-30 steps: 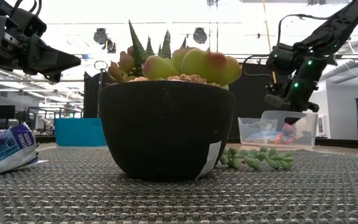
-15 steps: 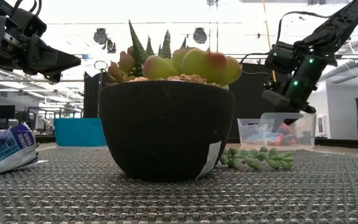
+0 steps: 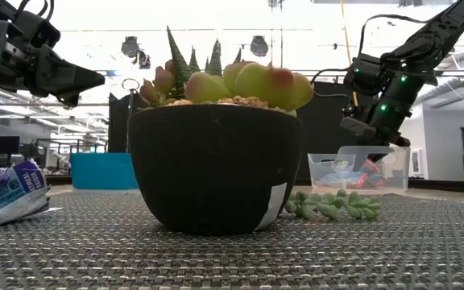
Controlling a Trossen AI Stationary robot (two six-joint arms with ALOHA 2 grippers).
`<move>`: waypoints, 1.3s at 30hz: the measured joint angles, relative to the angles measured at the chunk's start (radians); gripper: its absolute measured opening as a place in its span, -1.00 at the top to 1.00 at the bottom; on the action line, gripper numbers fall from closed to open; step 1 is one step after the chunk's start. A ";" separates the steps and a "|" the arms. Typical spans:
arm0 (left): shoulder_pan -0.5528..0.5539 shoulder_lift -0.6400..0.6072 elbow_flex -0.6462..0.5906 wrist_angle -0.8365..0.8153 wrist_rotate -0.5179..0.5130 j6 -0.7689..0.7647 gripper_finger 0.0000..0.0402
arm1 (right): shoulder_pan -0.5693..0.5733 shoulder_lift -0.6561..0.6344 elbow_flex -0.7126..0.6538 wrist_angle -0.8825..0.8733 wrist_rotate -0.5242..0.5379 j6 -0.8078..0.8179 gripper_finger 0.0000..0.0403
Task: Pick and place Granola Bars by type
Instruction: Put the blue granola bar into the right transparent bin
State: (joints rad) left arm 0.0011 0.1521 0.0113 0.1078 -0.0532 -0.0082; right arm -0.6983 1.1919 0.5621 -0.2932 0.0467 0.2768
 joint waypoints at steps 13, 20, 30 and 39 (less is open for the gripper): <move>0.000 0.000 0.000 0.000 0.000 0.000 0.77 | 0.015 -0.001 0.000 0.047 0.000 -0.085 0.97; 0.000 0.000 0.000 0.000 0.000 0.000 0.77 | 0.073 -0.115 0.000 0.225 -0.001 -0.171 0.98; 0.000 0.000 0.000 0.000 0.000 0.000 0.77 | 0.297 -0.324 -0.059 0.454 -0.632 -0.287 0.99; 0.000 0.000 0.000 0.000 0.000 0.000 0.77 | 0.528 -0.386 -0.369 1.196 -0.983 -0.023 1.00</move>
State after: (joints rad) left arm 0.0013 0.1524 0.0109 0.1081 -0.0532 -0.0082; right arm -0.1707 0.8060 0.1930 0.9029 -0.9361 0.2542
